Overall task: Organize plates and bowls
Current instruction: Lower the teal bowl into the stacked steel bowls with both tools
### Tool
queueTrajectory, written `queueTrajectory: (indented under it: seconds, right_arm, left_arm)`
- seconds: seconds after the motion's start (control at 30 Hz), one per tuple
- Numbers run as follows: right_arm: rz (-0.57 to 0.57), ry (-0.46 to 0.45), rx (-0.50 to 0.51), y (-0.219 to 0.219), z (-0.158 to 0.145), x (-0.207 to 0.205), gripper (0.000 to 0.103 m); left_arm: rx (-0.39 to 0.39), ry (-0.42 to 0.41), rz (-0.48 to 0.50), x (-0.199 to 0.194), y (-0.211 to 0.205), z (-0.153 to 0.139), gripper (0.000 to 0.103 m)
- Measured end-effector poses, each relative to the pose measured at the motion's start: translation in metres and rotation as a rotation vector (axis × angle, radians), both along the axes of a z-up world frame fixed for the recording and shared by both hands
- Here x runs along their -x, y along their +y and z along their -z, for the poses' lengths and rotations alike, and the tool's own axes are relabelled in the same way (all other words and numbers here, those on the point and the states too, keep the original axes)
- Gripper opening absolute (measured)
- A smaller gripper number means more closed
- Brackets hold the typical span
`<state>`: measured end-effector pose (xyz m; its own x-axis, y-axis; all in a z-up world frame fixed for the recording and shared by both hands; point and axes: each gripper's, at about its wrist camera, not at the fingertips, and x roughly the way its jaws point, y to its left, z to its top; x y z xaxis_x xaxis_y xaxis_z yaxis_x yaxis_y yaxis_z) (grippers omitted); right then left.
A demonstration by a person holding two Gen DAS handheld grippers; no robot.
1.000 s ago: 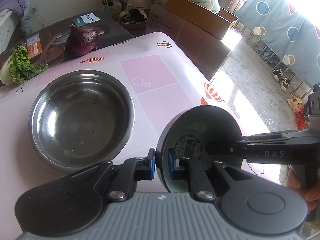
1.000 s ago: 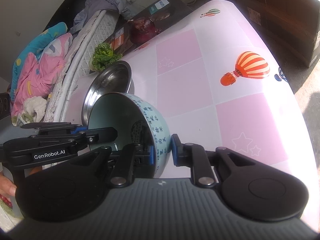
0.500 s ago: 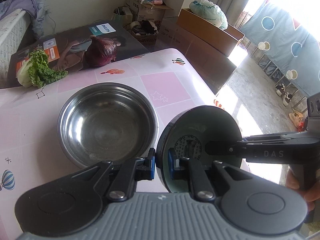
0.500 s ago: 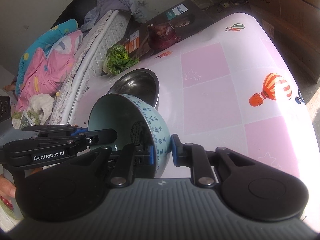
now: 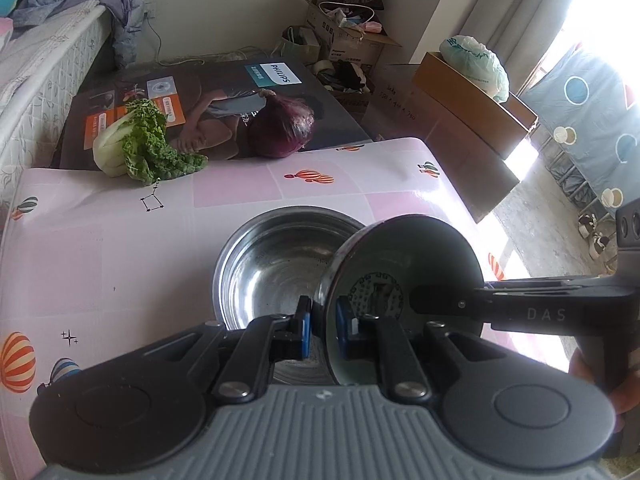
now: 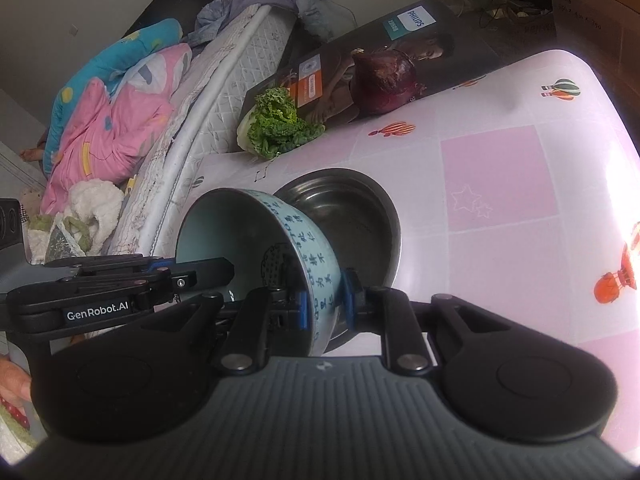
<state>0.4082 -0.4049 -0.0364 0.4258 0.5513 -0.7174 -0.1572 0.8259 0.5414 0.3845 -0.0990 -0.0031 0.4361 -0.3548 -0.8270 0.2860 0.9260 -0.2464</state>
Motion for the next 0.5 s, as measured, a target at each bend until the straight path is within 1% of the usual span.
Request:
queueTrajectory:
  seconds: [0.23,0.37,0.43,0.47,0.5]
  right_arm:
    - [-0.038,0.039,0.020,0.020,0.023,-0.037,0.015]
    - [-0.043,0.067,0.032,0.026,0.038,-0.048,0.016]
    - [-0.046,0.074,0.051,0.030,0.044,-0.050,0.017]
    - [-0.047,0.069,0.068,0.032,0.045,-0.051,0.021]
    - [-0.044,0.063,0.090,0.033,0.047,-0.051,0.022]
  left_arm:
    - [-0.002,0.038,-0.042,-0.028,0.015,0.025,0.014]
    - [-0.003,0.071,-0.048,-0.035,0.017,0.040,0.014]
    - [-0.005,0.081,-0.052,-0.038,0.019,0.046,0.014]
    - [-0.004,0.083,-0.053,-0.039,0.020,0.048,0.014]
    - [-0.002,0.085,-0.055,-0.040,0.021,0.049,0.014]
